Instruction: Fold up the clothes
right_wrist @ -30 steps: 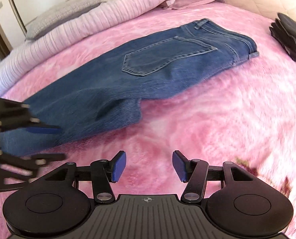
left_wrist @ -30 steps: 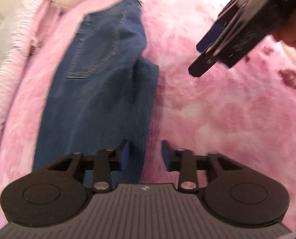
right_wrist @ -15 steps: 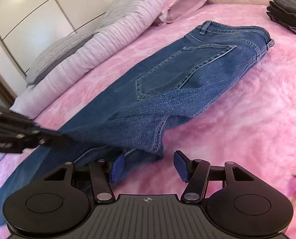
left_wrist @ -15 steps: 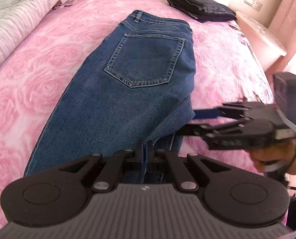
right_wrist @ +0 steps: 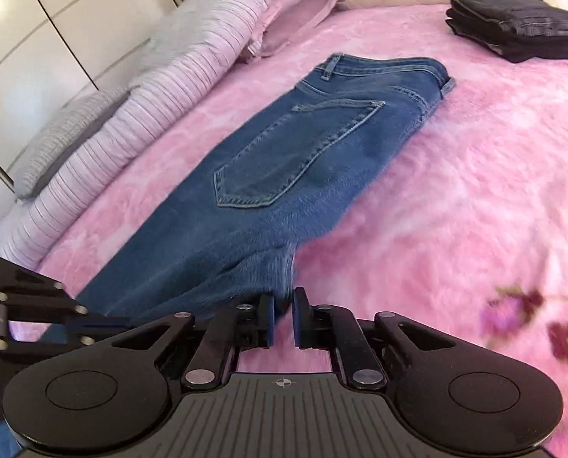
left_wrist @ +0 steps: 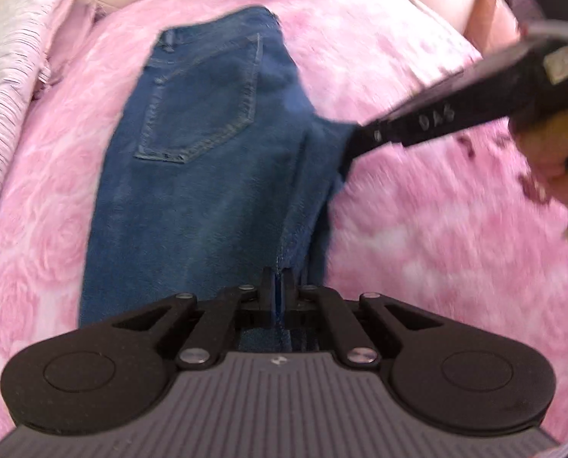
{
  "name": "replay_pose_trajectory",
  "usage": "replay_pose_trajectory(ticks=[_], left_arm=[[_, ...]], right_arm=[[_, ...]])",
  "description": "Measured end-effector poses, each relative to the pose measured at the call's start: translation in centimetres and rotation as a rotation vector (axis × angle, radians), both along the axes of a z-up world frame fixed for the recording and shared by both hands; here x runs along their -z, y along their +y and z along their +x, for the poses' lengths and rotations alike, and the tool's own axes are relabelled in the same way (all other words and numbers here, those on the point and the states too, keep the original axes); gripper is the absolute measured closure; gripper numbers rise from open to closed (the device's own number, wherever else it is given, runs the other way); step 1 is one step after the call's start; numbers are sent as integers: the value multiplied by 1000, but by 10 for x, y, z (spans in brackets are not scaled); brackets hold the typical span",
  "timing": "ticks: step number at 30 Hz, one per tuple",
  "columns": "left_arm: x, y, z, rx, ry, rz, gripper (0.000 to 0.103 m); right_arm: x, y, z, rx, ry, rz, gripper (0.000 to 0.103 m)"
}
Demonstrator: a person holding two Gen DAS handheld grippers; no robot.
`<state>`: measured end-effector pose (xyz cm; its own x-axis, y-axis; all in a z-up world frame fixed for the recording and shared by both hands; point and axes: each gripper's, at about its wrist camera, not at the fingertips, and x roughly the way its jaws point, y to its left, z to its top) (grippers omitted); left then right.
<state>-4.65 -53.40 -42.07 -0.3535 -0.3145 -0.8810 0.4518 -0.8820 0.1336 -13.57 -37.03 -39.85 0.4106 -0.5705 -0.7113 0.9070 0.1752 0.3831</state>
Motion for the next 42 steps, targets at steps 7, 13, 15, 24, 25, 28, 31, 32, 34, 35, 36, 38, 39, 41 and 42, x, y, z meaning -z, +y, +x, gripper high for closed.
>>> replay_pose_trajectory(ticks=[7,13,15,24,25,28,31,32,34,35,36,38,39,41,42], left_arm=[[6,6,-1,4,-26,39,100],[-25,5,-10,-19,83,51,95],[-25,3,-27,-26,103,27,84],[14,-12,-80,-71,55,39,80],[17,-10,-80,-73,48,37,80],[22,-7,-81,-77,31,37,80],[24,-6,-84,-69,16,43,80],[22,-6,-85,-61,16,38,80],[15,-5,-86,-45,31,7,80],[12,-5,-88,-38,45,-17,80],[8,-4,-90,-32,59,-41,80],[9,-5,-98,-10,63,-46,80],[13,-5,-102,4,58,-40,80],[27,-1,-109,37,34,-38,77],[32,2,-111,45,25,-47,77]], right_arm=[[13,-7,-12,-38,-23,46,97],[-5,-10,-45,-101,-1,44,97],[-10,-23,-55,-109,30,26,85],[7,-135,-35,-462,189,-22,72],[15,-147,-29,-491,207,-16,73],[29,-173,-17,-562,241,-3,73],[27,-182,-17,-597,239,-2,73],[26,-185,-17,-608,239,-2,73],[9,-174,-23,-588,268,-39,73],[-2,-169,-24,-598,253,-71,73],[-8,-160,-22,-642,234,-96,73],[-8,-149,-9,-758,218,-107,73],[-1,-148,0,-829,221,-94,73],[13,-146,20,-969,227,-67,73],[28,-153,30,-1004,243,-35,73]])
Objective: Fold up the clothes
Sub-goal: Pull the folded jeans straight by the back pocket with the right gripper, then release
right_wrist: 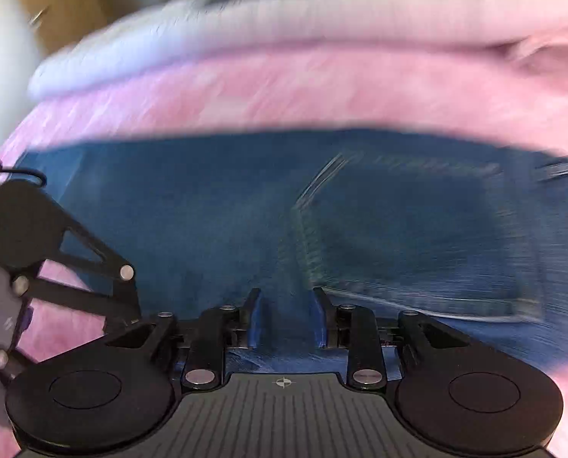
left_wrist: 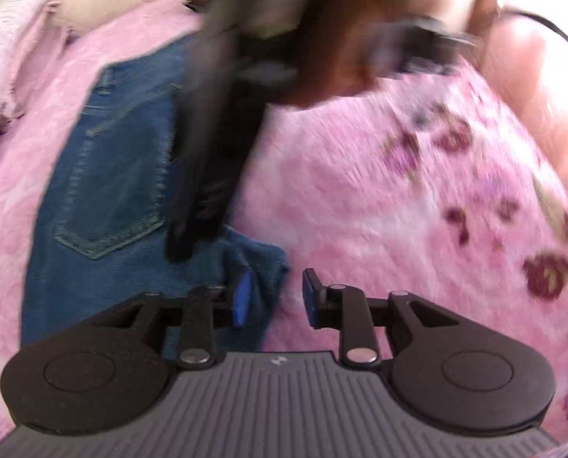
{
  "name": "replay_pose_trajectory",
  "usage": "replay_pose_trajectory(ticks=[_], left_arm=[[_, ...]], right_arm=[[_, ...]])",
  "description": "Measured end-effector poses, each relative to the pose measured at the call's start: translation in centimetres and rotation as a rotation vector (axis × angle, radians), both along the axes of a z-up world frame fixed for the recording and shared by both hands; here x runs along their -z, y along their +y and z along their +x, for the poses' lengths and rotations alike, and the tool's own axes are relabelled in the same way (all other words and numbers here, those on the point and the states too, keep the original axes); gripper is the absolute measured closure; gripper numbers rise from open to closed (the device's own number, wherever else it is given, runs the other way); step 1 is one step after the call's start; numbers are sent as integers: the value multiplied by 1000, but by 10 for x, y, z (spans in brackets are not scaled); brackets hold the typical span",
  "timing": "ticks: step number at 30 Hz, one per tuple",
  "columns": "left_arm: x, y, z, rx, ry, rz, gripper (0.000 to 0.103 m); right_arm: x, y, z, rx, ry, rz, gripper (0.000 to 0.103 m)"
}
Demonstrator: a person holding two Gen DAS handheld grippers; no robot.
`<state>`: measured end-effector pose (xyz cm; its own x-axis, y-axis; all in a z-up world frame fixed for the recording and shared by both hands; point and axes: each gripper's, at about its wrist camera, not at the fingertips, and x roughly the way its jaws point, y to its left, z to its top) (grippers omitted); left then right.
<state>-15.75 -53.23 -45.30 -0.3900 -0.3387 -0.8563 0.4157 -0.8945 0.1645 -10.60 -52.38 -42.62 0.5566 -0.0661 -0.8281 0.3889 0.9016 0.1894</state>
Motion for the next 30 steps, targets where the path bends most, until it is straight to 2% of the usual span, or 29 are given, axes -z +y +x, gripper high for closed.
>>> replay_pose_trajectory(ticks=[1,2,3,5,8,10,13,15,16,18,19,21,23,26,27,30], left_arm=[[4,2,-1,-1,0,-9,77],[6,3,-1,-5,3,-15,76],[7,3,-1,-11,8,-15,76],[6,2,-2,-23,20,-6,76],[2,-2,-1,-49,43,18,77],[-1,-5,-1,-53,52,18,77],[-2,-7,0,-47,55,10,77],[-3,-7,2,-41,52,3,77],[-5,-7,4,-46,59,-2,77],[-11,-7,6,-64,84,-15,77],[-14,-8,6,-70,98,-23,77],[-12,-10,0,-69,90,-22,77],[-7,-11,-8,-60,64,-27,77],[3,-8,-20,-36,-9,-75,76],[4,-7,-23,-30,-35,-93,76],[7,-2,-29,-21,-94,-134,79]], right_arm=[[9,-10,3,-4,-3,3,84],[17,-20,5,-8,-6,7,100],[19,-30,5,13,-26,32,103],[23,-51,3,54,-64,82,103],[15,-54,3,109,-74,87,103],[2,-47,-4,136,-67,47,103],[-28,-34,-28,149,-106,-12,102],[-35,-11,-34,57,-74,-99,94],[-39,0,-37,10,-57,-142,84],[-30,18,-38,-114,11,-226,72],[-23,22,-38,-153,44,-238,72],[-10,18,-33,-193,71,-212,72],[-4,1,-28,-153,66,-189,76],[-2,-45,-15,-6,39,-63,93],[-2,-49,-13,-8,47,-55,100],[-9,-47,-14,-18,60,-78,100]])
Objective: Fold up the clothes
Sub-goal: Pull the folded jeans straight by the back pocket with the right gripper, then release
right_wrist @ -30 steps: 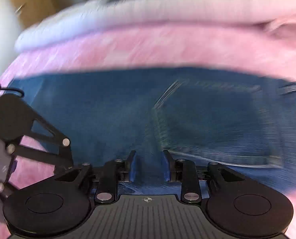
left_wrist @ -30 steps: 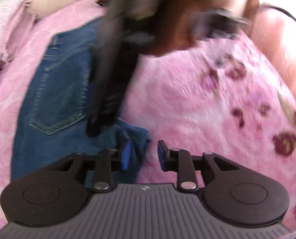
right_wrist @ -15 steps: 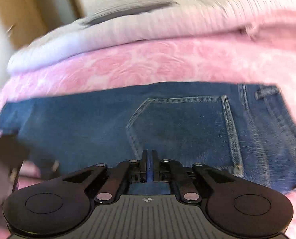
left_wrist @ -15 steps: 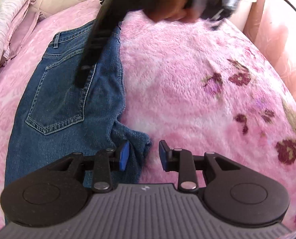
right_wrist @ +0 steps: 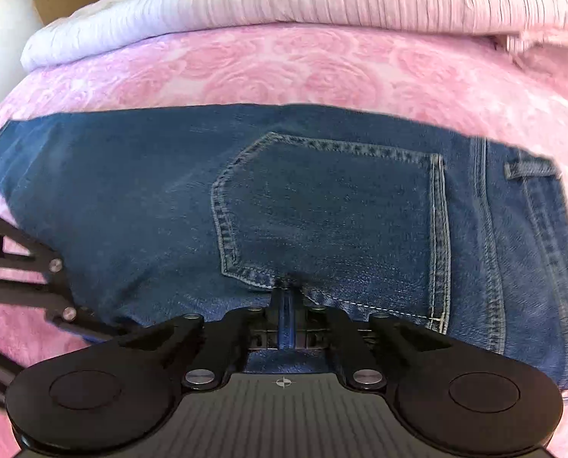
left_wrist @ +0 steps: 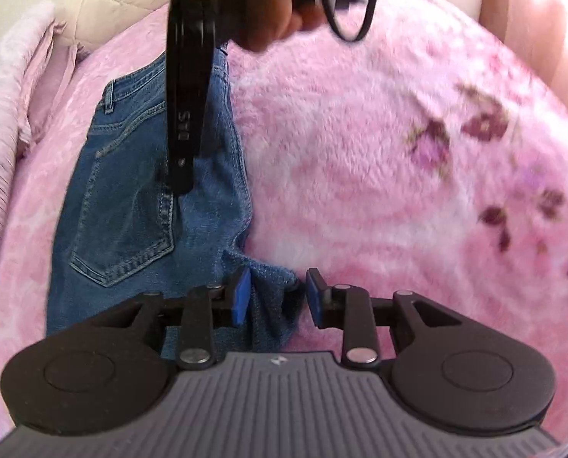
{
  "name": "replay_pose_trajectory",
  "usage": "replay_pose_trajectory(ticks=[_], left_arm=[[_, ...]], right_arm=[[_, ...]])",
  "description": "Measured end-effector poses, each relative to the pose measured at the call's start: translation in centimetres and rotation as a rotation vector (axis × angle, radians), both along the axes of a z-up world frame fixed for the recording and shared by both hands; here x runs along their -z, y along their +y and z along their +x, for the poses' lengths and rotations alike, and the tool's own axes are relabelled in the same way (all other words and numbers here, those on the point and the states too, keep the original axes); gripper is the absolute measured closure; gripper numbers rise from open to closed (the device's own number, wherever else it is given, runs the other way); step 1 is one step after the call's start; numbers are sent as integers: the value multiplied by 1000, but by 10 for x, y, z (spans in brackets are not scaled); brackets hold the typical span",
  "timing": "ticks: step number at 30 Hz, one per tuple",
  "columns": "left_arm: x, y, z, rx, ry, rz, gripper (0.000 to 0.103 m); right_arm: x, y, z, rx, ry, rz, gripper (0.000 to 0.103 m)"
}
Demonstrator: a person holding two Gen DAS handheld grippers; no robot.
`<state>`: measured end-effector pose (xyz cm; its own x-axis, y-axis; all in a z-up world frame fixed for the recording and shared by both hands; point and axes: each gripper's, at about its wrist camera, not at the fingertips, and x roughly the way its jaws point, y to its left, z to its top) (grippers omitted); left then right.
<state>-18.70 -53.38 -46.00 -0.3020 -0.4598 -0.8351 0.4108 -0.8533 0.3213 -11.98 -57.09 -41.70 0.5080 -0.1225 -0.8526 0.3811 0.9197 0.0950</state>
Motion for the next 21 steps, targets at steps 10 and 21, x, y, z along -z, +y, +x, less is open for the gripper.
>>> replay_pose_trajectory(ticks=[10,21], left_arm=[[-16,-4,32,174,90,9,88],[-8,3,33,176,77,25,99]], right_arm=[[1,89,-30,-339,32,-305,52],[-9,-1,0,-89,6,-31,103]])
